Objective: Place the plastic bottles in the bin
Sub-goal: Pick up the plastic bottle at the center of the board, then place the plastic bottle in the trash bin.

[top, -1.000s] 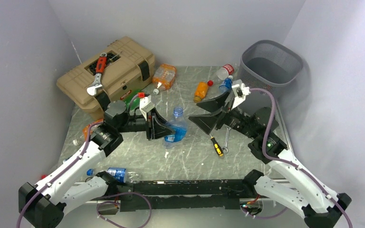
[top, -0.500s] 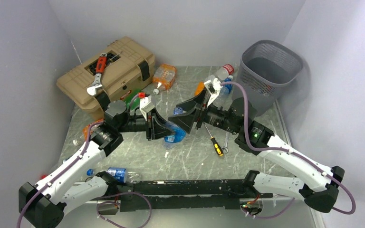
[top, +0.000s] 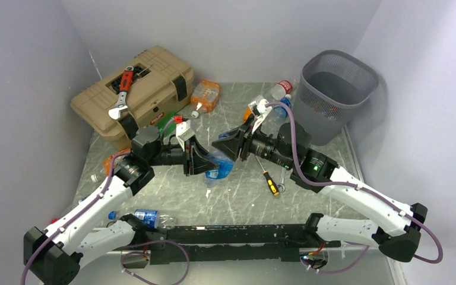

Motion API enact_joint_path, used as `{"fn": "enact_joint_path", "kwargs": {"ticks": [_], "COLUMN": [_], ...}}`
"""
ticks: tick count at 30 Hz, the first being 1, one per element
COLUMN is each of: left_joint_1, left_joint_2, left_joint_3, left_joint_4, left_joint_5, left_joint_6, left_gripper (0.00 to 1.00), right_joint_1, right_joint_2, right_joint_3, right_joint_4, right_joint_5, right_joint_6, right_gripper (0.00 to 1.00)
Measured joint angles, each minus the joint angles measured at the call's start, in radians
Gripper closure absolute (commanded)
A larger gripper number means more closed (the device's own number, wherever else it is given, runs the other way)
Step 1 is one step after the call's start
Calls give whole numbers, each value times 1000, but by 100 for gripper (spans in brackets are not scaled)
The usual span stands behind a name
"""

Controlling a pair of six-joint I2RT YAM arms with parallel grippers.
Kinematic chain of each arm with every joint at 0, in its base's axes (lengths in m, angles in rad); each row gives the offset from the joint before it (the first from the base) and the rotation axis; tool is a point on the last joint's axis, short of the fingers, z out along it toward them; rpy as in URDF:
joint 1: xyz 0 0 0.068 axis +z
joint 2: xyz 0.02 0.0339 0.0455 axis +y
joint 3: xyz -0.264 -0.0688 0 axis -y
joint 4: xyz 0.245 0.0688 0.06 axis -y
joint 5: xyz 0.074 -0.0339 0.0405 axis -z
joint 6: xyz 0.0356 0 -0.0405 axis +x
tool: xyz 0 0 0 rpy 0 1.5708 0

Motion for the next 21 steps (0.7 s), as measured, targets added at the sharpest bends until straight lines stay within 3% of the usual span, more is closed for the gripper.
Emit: {"fn": "enact_joint_path", "kwargs": {"ticks": [2, 5, 7, 8, 10, 13, 14, 21], "left_joint_1": [-2, -3, -4, -6, -6, -8, -10, -18], "left_joint_2": [1, 1, 1, 1, 1, -3, -5, -42], "left_joint_3": [0, 0, 0, 0, 0, 0, 0, 0], "left_joint_4": [-5, -9, -11, -12, -14, -16, -16, -30], "left_joint_5": [-6, -9, -11, -13, -14, -14, -14, -72], "left_joint_6": [2, 4, 8, 10, 11, 19, 29, 37], "left_gripper": [100, 98, 89, 81, 52, 21, 4, 1], "right_joint_1": [2, 1, 1, 1, 1, 1, 0, 0], "right_joint_2": [0, 0, 0, 0, 0, 0, 0, -1], "right_joint_3": [0, 0, 0, 0, 0, 0, 0, 1], "right_joint_4": [-2, -6, -7, -7, -9, -11, -13, -38], "right_joint_5": [-2, -3, -5, -5, -5, -4, -3, 36], "right_joint_6": [0, 0, 0, 0, 1, 3, 3, -2], "right_gripper": [97, 100, 100, 100, 100, 100, 100, 100]}}
